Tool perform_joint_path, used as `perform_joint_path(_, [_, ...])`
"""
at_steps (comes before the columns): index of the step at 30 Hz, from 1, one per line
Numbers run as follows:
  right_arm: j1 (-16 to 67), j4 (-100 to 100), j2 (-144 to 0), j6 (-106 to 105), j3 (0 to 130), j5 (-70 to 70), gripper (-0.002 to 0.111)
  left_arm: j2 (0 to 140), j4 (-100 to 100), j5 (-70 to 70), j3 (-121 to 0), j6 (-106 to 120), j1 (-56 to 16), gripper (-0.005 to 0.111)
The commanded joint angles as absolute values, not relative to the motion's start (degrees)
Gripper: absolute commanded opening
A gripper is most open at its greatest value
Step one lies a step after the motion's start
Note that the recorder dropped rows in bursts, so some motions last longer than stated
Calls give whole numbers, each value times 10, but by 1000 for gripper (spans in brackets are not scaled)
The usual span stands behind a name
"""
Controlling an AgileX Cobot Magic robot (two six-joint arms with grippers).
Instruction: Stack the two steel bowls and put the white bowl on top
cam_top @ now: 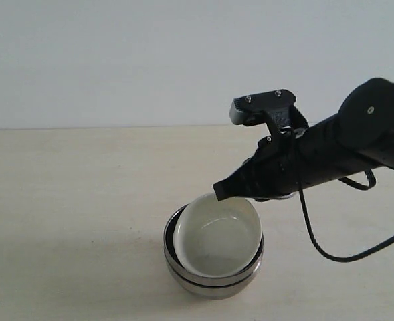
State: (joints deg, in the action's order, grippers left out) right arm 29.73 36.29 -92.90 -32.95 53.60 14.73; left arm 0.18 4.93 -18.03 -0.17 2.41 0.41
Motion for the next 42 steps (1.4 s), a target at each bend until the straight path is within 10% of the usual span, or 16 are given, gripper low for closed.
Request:
perform_joint_path(1, [298,358,-937,-330,511,96,0,0,49,-176,0,21,1,4])
perform_joint_path(42, [321,372,-933,-298,511,57,0,0,49,-176,0,21,1,4])
